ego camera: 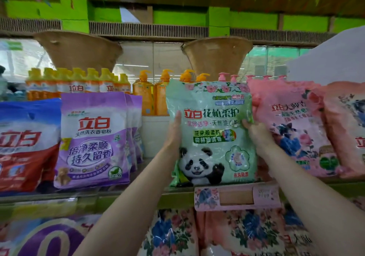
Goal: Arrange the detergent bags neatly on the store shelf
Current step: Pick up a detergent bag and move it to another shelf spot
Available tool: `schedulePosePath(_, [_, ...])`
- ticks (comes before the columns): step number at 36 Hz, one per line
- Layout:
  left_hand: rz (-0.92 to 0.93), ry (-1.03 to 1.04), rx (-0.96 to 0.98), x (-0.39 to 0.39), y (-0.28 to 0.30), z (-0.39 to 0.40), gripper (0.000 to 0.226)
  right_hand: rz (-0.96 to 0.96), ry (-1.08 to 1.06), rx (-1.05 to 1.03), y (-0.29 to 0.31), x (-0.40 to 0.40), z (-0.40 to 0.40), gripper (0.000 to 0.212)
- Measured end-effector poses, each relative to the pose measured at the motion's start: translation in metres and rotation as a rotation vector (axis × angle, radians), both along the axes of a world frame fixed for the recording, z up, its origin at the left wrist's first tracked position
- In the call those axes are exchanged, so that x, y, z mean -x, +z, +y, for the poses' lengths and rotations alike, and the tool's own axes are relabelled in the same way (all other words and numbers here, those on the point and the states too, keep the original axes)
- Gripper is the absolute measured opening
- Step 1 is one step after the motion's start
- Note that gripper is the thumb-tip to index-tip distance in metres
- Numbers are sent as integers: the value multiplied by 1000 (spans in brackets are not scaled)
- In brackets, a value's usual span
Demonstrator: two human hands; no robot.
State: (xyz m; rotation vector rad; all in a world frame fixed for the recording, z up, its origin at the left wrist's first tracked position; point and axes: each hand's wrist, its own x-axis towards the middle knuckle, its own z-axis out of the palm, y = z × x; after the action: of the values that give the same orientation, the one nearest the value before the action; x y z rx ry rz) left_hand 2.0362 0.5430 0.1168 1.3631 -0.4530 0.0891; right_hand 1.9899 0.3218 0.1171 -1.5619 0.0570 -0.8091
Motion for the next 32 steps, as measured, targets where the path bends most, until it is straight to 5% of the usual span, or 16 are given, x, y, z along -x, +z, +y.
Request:
schedulePosePath(5, [-62, 10, -228, -1, 0, 22, 43, -108, -49, -214, -9, 7, -18, 25])
schedulePosePath(10, [57, 76, -112, -11, -7, 32, 20, -27, 140, -286, 0, 16, -24, 28])
schedulePosePath(18, [1, 43, -130, -4, -15, 8, 24, -12, 145, -346, -2, 11, -17, 23])
schedulePosePath(25, [-7, 345, -120, -26, -12, 3, 43, 25, 255, -258, 0, 11, 5, 28])
schedulePosePath(32, [93, 269, -96, -50, -20, 1, 35, 161, 290, -73, 5, 15, 17, 55])
